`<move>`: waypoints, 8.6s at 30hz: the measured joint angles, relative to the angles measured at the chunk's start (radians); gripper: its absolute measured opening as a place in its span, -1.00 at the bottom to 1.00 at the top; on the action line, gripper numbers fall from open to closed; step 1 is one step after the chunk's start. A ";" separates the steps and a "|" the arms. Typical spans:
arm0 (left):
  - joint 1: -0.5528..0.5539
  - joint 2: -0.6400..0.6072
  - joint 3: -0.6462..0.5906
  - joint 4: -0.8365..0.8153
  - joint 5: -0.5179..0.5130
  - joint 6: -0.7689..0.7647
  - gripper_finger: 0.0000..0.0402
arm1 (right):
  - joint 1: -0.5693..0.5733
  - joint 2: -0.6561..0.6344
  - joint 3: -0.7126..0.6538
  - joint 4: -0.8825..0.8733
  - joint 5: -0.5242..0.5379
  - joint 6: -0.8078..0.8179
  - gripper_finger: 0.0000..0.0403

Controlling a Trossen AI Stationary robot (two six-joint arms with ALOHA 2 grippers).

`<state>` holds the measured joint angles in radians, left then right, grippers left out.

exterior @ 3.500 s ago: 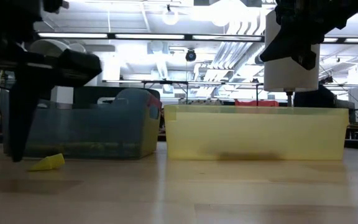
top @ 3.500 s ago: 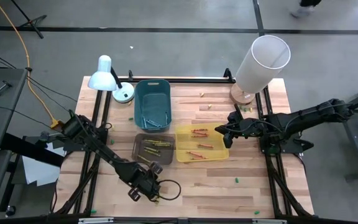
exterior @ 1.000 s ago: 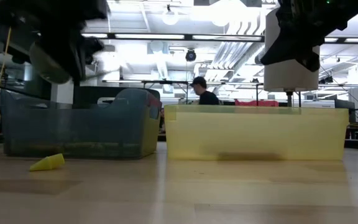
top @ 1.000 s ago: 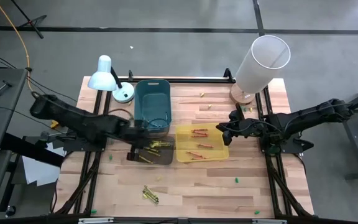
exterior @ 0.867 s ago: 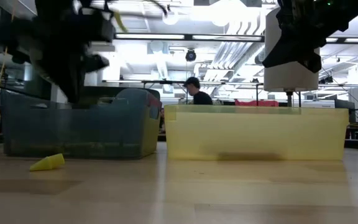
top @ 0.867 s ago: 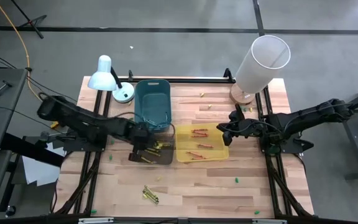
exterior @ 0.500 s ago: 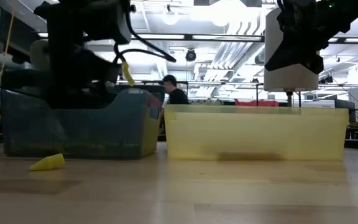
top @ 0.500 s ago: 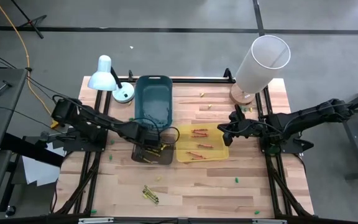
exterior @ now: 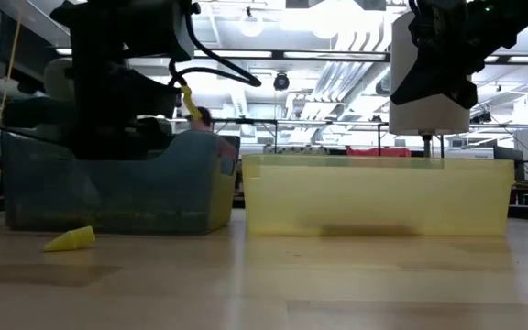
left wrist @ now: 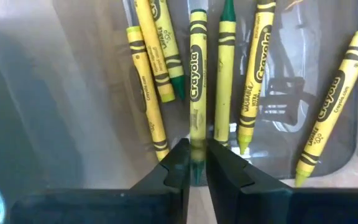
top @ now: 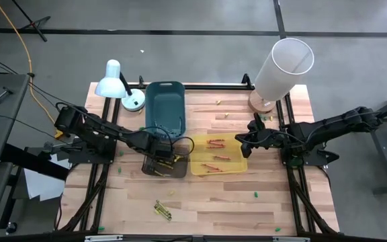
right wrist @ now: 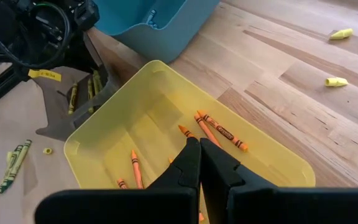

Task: Sort crayons
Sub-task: Put the green crayon into the black bin

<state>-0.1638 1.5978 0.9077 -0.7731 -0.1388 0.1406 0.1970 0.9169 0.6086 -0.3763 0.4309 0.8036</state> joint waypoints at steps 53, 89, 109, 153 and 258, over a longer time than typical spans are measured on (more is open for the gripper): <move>-0.559 0.202 0.213 0.243 -0.010 -0.138 -0.41 | 0.000 0.000 0.000 -0.001 -0.061 -0.106 -1.00; -0.488 0.282 0.188 0.259 0.065 -0.182 -0.83 | 0.000 0.000 0.000 -0.003 -0.060 -0.085 -1.00; -0.434 -0.049 0.181 0.285 0.008 -0.327 -1.00 | 0.000 0.000 0.000 -0.008 -0.059 -0.089 -1.00; -0.146 0.131 0.243 -0.197 0.022 -0.155 -1.00 | 0.000 0.000 0.000 -0.008 0.005 -0.060 -1.00; -0.479 0.300 0.310 0.204 0.031 -0.270 -0.44 | 0.000 0.000 -0.001 -0.113 -0.014 -0.128 -1.00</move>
<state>-0.6433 1.8980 1.2175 -0.5694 -0.1080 -0.1299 0.1970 0.9171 0.6075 -0.4892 0.4164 0.6758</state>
